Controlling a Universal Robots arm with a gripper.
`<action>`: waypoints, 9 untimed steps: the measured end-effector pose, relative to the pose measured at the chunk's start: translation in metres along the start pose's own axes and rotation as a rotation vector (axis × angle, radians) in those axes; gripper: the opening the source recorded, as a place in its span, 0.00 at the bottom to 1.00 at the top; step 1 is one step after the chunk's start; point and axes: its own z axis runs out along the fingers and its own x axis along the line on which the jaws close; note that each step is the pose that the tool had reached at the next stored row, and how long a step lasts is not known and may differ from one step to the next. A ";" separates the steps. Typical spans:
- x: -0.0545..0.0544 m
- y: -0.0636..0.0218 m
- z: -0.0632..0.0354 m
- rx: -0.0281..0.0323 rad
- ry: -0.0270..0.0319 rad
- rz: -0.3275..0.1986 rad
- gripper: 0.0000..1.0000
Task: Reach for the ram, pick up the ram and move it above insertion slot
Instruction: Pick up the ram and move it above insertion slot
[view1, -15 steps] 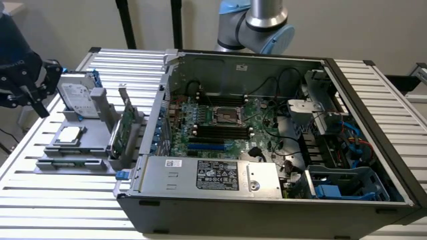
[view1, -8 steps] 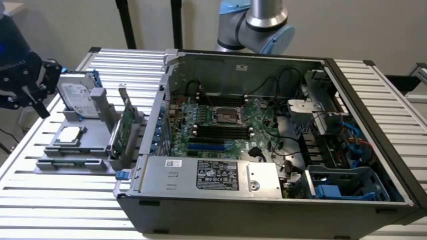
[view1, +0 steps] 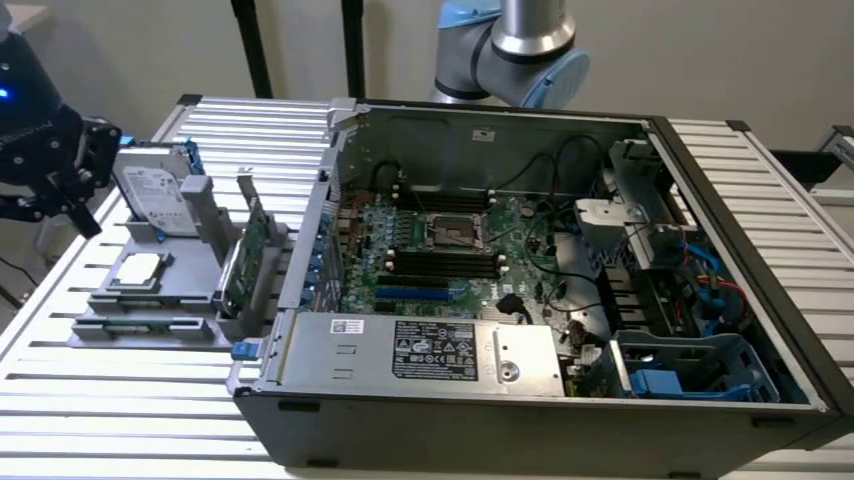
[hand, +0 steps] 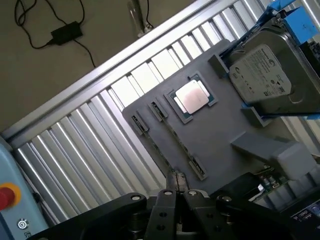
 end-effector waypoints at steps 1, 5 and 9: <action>0.000 0.0000 0.0002 0.0001 0.0005 -0.018 0.11; 0.000 0.0000 0.0013 0.0005 0.0024 -0.090 0.11; 0.000 -0.0001 0.0026 0.0012 0.0043 -0.163 0.11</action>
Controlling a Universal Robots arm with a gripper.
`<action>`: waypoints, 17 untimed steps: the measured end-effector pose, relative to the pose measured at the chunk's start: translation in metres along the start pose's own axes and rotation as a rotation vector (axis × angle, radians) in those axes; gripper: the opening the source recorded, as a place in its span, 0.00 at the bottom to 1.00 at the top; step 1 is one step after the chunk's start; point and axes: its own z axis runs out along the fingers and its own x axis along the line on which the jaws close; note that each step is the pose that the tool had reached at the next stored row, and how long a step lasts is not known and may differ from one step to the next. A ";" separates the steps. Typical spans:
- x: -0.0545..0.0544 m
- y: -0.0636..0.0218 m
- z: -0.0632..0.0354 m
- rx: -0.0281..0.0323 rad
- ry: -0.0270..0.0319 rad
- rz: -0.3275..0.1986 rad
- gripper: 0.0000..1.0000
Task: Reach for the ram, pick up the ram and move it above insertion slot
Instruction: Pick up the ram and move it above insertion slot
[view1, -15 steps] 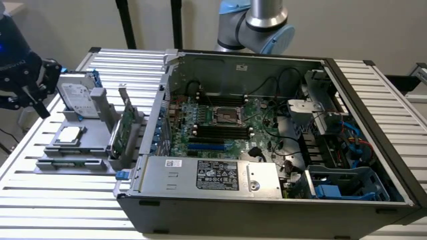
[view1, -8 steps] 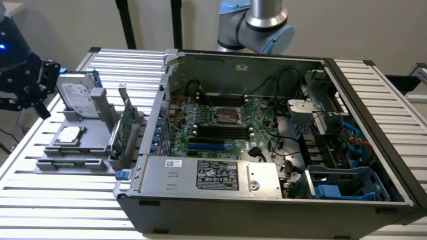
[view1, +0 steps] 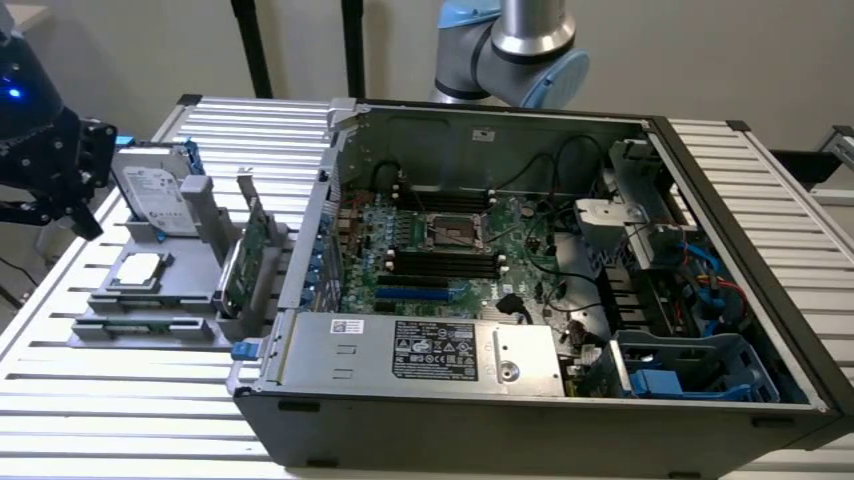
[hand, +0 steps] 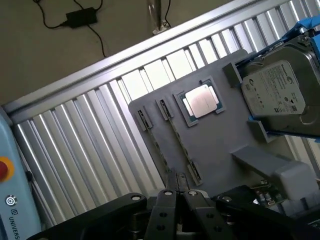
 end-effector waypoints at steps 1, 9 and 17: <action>0.000 0.0000 0.0004 0.0002 0.0005 -0.019 0.11; 0.000 -0.0001 0.0033 0.0021 0.0039 -0.163 0.11; 0.000 -0.0002 0.0070 0.0050 0.0070 -0.309 0.11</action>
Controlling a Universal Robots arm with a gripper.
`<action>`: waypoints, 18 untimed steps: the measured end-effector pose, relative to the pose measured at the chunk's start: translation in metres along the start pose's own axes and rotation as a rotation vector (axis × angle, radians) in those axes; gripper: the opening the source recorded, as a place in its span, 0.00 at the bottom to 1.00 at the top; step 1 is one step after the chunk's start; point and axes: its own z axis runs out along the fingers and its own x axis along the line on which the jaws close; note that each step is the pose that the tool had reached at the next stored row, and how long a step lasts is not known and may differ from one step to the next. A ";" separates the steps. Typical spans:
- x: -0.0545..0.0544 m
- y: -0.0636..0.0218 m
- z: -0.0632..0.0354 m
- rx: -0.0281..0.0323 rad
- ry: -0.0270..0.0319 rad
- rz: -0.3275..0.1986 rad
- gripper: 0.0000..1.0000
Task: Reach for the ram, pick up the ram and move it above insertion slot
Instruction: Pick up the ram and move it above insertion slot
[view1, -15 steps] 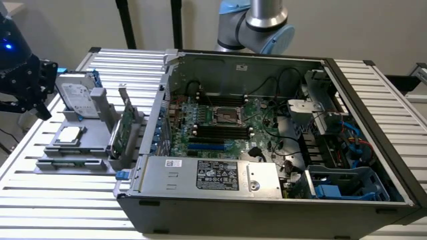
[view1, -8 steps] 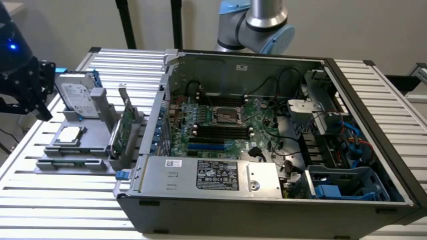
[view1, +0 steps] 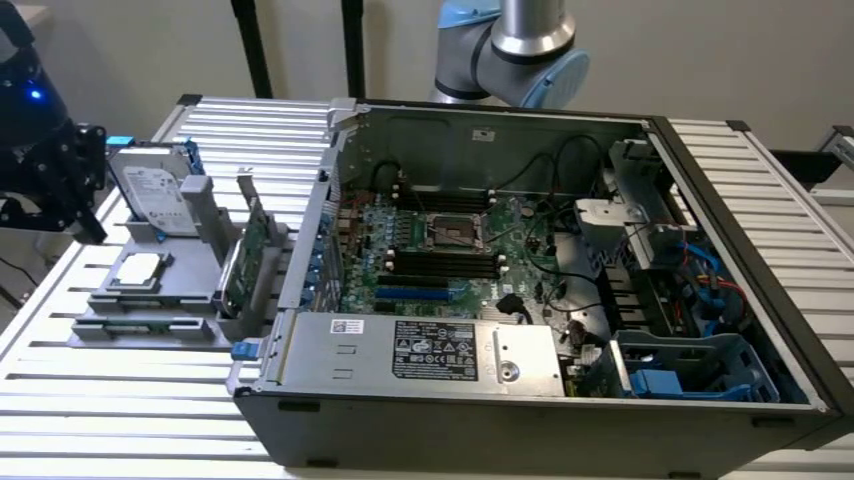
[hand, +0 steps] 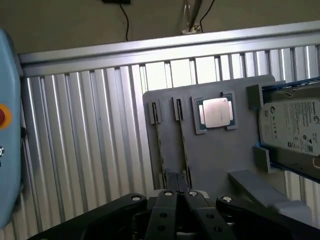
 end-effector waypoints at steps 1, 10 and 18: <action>0.000 0.0000 0.0006 0.0006 0.0004 -0.018 0.11; 0.000 -0.0002 0.0070 0.0051 0.0039 -0.182 0.11; 0.000 0.0001 0.0093 0.0065 0.0051 -0.242 0.11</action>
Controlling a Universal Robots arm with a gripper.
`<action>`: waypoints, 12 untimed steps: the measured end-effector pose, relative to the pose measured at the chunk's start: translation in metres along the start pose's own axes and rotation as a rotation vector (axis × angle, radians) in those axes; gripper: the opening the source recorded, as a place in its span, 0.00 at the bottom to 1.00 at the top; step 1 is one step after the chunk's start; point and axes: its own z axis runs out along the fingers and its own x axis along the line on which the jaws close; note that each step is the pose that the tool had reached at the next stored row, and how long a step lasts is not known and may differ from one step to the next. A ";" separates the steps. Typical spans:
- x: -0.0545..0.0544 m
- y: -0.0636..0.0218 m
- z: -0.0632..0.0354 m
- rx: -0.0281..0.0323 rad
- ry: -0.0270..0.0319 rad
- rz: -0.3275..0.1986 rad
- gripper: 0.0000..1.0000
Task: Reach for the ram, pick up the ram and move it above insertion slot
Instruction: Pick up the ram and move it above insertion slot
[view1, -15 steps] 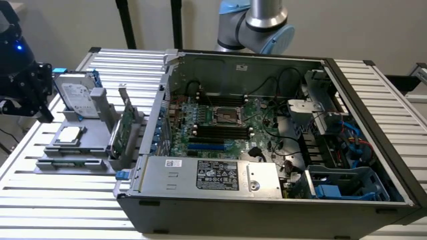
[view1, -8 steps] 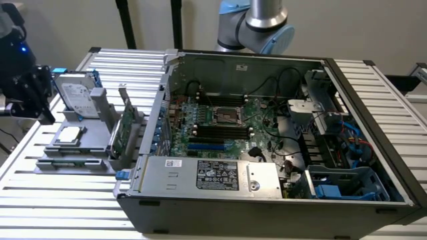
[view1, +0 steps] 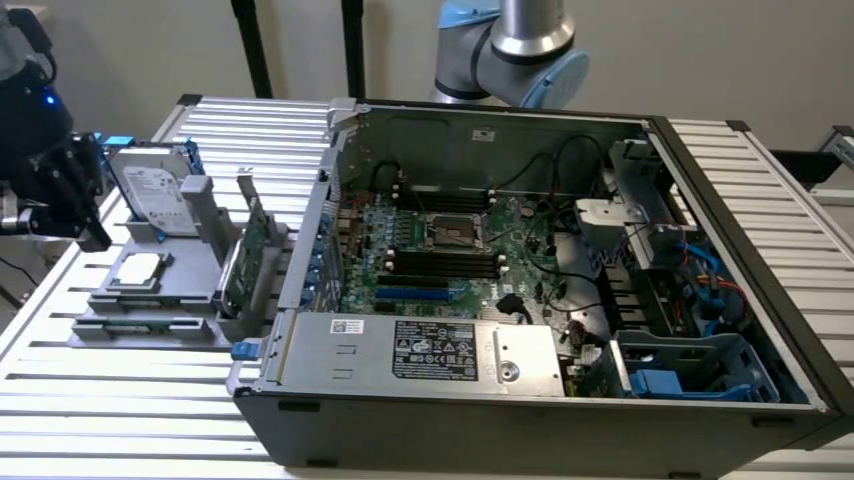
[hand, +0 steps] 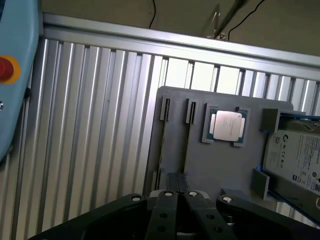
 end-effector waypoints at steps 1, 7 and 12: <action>0.000 -0.0001 0.0000 0.0000 0.0000 0.000 0.12; 0.000 0.0000 0.0012 0.0000 -0.0002 0.000 0.36; 0.001 -0.0001 0.0099 -0.0003 -0.0001 0.008 0.36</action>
